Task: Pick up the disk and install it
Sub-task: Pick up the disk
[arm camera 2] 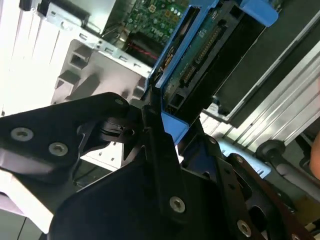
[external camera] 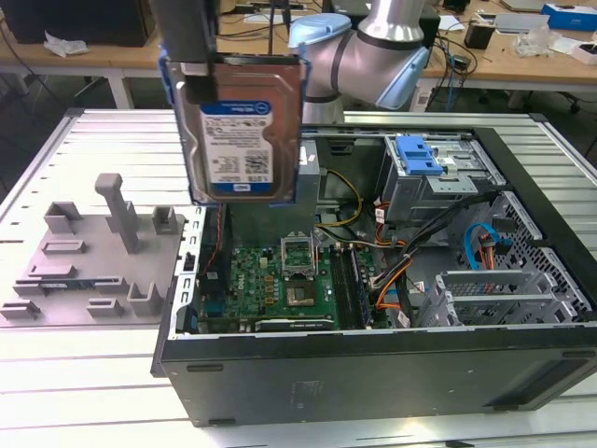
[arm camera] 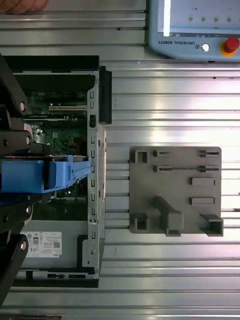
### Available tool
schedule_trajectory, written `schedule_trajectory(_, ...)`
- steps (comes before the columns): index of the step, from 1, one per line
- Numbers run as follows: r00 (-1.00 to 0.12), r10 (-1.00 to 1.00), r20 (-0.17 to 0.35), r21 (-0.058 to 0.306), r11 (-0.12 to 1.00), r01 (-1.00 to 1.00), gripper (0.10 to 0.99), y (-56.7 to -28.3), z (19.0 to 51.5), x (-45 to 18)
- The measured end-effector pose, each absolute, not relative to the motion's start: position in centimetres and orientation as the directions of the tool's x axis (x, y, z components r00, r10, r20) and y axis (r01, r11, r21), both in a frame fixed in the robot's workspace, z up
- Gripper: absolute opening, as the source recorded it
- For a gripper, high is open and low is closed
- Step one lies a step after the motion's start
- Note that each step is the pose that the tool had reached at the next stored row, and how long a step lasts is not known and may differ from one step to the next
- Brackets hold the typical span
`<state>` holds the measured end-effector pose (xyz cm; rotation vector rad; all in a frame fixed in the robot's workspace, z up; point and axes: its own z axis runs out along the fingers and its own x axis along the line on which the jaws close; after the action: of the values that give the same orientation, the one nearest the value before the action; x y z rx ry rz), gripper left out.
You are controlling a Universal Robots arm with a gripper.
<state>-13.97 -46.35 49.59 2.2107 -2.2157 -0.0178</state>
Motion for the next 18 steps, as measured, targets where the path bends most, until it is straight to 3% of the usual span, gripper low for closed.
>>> schedule_trajectory(18,-0.002,-1.000,0.000,0.016,0.002,-1.000,0.365,-50.7,49.6,-3.8)
